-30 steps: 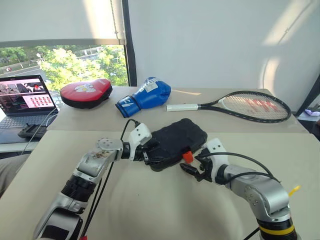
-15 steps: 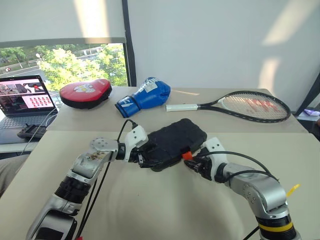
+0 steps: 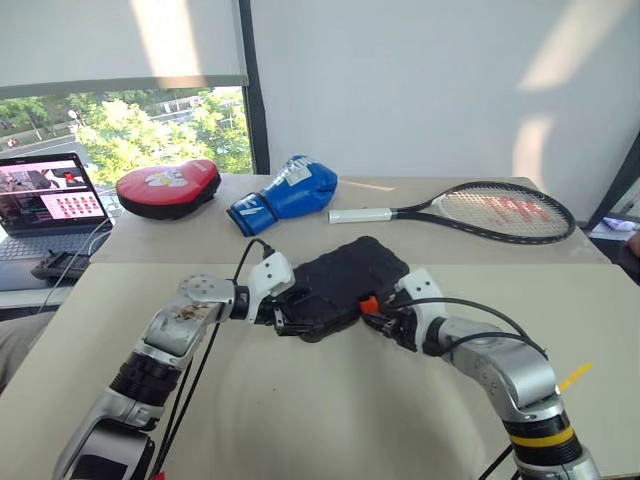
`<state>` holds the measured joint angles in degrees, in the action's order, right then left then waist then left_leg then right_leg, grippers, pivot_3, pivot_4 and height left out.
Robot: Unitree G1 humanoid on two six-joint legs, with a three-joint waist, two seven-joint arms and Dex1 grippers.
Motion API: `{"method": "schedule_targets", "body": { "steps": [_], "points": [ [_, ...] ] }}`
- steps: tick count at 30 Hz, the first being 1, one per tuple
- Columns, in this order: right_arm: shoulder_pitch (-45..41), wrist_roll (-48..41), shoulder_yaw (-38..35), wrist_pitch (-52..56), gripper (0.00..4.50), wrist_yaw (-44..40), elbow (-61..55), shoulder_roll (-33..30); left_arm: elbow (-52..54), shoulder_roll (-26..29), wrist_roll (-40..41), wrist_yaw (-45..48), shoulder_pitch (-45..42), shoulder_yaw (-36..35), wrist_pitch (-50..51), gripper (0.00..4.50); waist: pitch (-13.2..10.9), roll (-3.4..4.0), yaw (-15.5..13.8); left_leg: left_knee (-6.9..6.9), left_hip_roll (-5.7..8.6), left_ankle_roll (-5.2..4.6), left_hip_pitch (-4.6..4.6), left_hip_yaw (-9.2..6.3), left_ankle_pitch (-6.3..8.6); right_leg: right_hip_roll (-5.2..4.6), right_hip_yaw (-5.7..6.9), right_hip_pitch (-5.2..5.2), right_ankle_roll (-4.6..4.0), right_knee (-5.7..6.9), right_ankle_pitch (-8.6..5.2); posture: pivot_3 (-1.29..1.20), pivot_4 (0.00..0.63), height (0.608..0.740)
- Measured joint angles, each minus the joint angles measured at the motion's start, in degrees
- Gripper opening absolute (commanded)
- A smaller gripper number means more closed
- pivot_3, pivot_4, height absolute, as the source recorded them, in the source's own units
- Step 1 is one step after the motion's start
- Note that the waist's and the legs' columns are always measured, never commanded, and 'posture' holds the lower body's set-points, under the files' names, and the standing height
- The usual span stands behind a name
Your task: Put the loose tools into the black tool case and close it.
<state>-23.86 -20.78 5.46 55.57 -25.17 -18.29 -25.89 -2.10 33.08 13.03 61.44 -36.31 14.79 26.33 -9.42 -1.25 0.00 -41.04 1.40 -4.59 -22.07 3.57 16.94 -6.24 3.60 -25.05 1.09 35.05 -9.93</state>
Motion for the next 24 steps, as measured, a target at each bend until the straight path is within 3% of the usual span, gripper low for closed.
{"method": "schedule_targets", "body": {
  "steps": [3, 4, 5, 7, 10, 14, 18, 19, 24],
  "points": [
    [-0.7, 0.2, 0.5, -0.2, 1.17, -1.3, 0.8, -0.5, 0.3, 0.0, -0.1, 0.0, 0.2, 0.0, 0.0, 4.50, 0.0, 0.01, 0.1, 0.01, -0.01, 0.00, 0.02, 0.00, 0.00, 0.01, -0.01, 0.00, 0.00, 0.01, 0.00, 0.00, 0.150, 0.740],
    [-0.8, 0.3, 0.6, -0.3, 2.17, -1.7, 1.2, -0.6, 0.4, 0.0, -0.1, 0.0, 0.3, 0.0, 0.0, 4.50, 0.0, 0.00, 0.2, 0.02, -0.01, -0.01, 0.04, 0.00, 0.01, 0.01, -0.01, 0.02, 0.00, 0.00, 0.00, 0.00, 0.150, 0.740],
    [-0.9, 0.3, 0.6, -0.6, 2.30, -2.2, 1.7, -0.6, 0.7, 0.0, -0.1, 0.0, 0.4, 0.0, 0.1, 4.50, 0.0, 0.00, 0.2, 0.02, -0.02, -0.01, 0.04, 0.00, 0.01, 0.01, -0.01, 0.02, 0.00, 0.00, 0.00, 0.00, 0.150, 0.740],
    [-0.6, 1.4, 1.6, -1.4, 3.01, -2.2, 2.1, -1.0, 1.4, -0.1, -0.1, 0.0, 0.7, 0.0, 0.2, 4.50, 0.0, 0.01, 0.2, 0.04, -0.01, 0.01, 0.02, 0.00, 0.00, 0.00, -0.01, 0.00, 0.00, -0.01, 0.00, 0.00, 0.150, 0.740],
    [1.7, 1.3, 1.5, -1.2, 3.01, -2.9, 0.0, -3.3, 2.2, -0.5, -0.1, 0.0, 0.8, 0.0, 0.2, 4.50, 0.0, 0.03, -0.2, 0.05, -0.01, 0.16, -0.04, 0.00, -0.09, -0.04, 0.03, -0.01, 0.04, -0.06, -0.03, 0.00, 0.150, 0.740],
    [6.4, -1.4, -1.0, 2.5, 1.57, -5.7, -7.2, -9.5, 2.6, -0.7, -0.1, -0.1, 0.9, 0.0, 0.4, 4.50, 0.0, 0.04, -0.6, -0.02, 0.01, 0.06, -0.11, 0.01, -0.03, -0.10, 0.02, 0.01, 0.10, -0.14, -0.07, 0.00, 0.150, 0.740],
    [4.2, -2.7, -1.4, 4.3, 0.22, -6.8, -7.0, -10.1, 2.5, -0.9, -0.2, -0.6, 0.9, 0.0, 1.3, 4.50, 0.0, 0.04, -0.4, -0.01, 0.01, -0.23, -0.02, 0.01, 0.14, -0.11, -0.04, 0.01, 0.10, -0.09, -0.06, 0.00, 0.150, 0.740],
    [2.8, -2.7, -1.0, 4.3, 0.01, -6.8, -6.0, -9.6, 2.5, -0.9, -0.2, -0.7, 0.9, 0.0, 1.4, 4.50, 0.0, 0.04, -0.4, -0.01, 0.00, -0.24, 0.00, 0.00, 0.15, -0.10, -0.05, 0.01, 0.08, -0.07, -0.05, 0.00, 0.150, 0.740],
    [-6.6, -0.1, 3.6, 3.0, 0.01, -6.9, 4.5, -5.9, 2.6, -1.2, -0.2, -0.8, 0.9, 0.2, 1.5, 4.50, 0.1, 0.04, -0.4, 0.00, -0.05, -0.12, 0.03, -0.03, 0.07, 0.01, -0.03, 0.02, -0.01, -0.03, 0.00, 0.00, 0.150, 0.740]
  ]
}}
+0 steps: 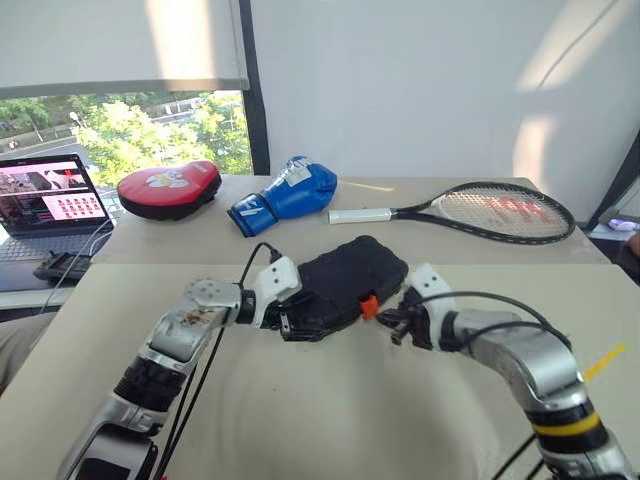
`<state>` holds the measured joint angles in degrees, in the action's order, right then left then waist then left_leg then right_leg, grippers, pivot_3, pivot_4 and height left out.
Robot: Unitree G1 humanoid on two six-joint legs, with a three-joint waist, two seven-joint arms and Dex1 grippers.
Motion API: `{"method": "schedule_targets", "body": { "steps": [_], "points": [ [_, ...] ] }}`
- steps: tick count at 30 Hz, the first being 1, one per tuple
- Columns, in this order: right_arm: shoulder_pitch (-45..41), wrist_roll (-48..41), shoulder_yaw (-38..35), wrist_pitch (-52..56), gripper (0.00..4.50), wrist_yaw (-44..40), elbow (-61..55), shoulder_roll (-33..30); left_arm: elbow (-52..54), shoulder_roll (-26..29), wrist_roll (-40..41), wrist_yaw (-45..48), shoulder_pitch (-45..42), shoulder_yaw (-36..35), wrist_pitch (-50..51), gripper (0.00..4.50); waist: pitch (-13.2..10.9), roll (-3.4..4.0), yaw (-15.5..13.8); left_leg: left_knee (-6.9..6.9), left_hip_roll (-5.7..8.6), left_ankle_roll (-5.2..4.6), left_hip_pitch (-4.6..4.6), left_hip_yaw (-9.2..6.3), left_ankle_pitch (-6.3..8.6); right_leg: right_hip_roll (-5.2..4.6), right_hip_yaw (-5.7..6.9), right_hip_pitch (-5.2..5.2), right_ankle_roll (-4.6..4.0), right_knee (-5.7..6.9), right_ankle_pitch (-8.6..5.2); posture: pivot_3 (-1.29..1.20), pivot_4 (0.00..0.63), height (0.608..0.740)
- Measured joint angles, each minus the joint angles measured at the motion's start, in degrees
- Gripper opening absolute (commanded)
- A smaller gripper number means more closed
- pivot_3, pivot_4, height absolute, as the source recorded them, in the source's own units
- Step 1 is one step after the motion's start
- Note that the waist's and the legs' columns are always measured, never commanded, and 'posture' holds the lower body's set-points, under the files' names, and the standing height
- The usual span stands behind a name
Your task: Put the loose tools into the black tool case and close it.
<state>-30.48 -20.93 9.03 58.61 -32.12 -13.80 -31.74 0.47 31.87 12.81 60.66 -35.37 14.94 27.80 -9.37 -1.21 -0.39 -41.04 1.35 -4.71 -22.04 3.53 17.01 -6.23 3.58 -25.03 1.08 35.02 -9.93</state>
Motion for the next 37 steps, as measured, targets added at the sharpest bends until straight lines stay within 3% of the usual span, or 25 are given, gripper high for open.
{"method": "schedule_targets", "body": {
  "steps": [7, 12, 17, 20, 21, 26, 29, 32, 37],
  "points": [
    [-4.5, 4.1, 3.6, -4.0, 0.01, -0.6, 11.6, 3.6, 0.4, -0.1, -0.1, 0.0, 0.1, 0.0, 0.1, 4.50, 0.0, -0.02, 0.8, 0.05, -0.01, 0.31, -0.05, 0.03, -0.19, 0.00, -0.01, -0.07, -0.04, 0.01, 0.03, 0.00, 0.150, 0.740],
    [2.3, 3.7, 0.7, -7.6, 0.01, -2.3, 2.6, 1.0, 2.8, -0.7, 1.4, -0.7, 2.8, -1.6, 0.1, 4.50, 0.0, -0.01, 0.6, 0.09, -0.04, 0.30, -0.15, 0.02, -0.17, -0.02, 0.02, -0.11, 0.06, -0.04, -0.03, 0.00, 0.150, 0.740],
    [18.7, -3.9, -13.4, -12.4, 1.39, -5.0, -16.8, -0.4, 7.1, -2.4, 10.2, -2.1, 10.2, -9.2, 2.6, 4.50, 0.0, -0.01, 0.3, 0.09, -0.11, 0.28, -0.36, -0.02, -0.14, -0.06, 0.06, -0.18, 0.10, -0.07, -0.05, 0.00, 0.150, 0.740],
    [27.9, -10.1, -23.3, -13.9, 2.29, -7.0, -27.7, -1.0, 11.5, 0.2, 15.8, -2.2, 16.5, -16.3, 5.0, 4.50, 0.0, 0.00, 0.4, 0.09, -0.15, 0.32, -0.23, -0.03, -0.06, -0.10, 0.03, -0.15, 0.18, -0.16, -0.11, 0.00, 0.150, 0.740],
    [30.6, -11.5, -26.0, -14.6, 2.78, -7.7, -29.9, -1.6, 12.9, 1.2, 16.9, -2.2, 18.7, -17.9, 5.2, 4.50, 0.0, 0.00, 0.3, 0.10, -0.14, 0.28, -0.20, -0.03, 0.00, -0.15, 0.03, -0.13, 0.19, -0.16, -0.13, 0.00, 0.150, 0.740],
    [41.9, -15.4, -36.6, -16.7, 4.41, -11.2, -35.0, -3.9, 18.1, 4.7, 21.3, -2.1, 27.1, -24.2, 6.8, 4.50, 0.0, 0.01, -0.5, 0.00, -0.11, 0.12, -0.04, -0.04, 0.11, -0.23, 0.01, 0.04, 0.17, -0.14, -0.13, 0.00, 0.150, 0.740],
    [53.7, -16.7, -47.1, -19.5, 4.41, -15.4, -37.2, -4.0, 22.2, 8.5, 23.9, -1.3, 36.2, -29.6, 7.8, 4.50, 0.0, 0.06, -0.9, 0.14, -0.16, 0.10, 0.10, -0.04, 0.17, -0.22, -0.01, 0.09, 0.10, -0.12, -0.24, 0.00, 0.150, 0.740],
    [59.6, -17.9, -54.6, -21.4, 4.41, -17.8, -37.4, -3.9, 23.4, 9.9, 24.3, -1.2, 41.3, -33.0, 7.3, 4.50, 0.0, 0.07, -1.1, 0.12, -0.19, 0.19, 0.07, -0.03, 0.15, -0.21, -0.05, 0.04, 0.05, -0.13, -0.29, 0.00, 0.150, 0.740],
    [63.6, -19.8, -58.9, -23.5, 4.41, -19.6, -38.1, -4.9, 24.2, 11.0, 24.3, -1.2, 43.9, -34.1, 6.0, 4.50, 0.0, 0.08, -1.2, 0.12, -0.29, 0.56, 0.16, -0.03, 0.39, -0.27, -0.07, 0.06, 0.16, -0.09, -0.57, 0.00, 0.150, 0.740]
  ]
}}
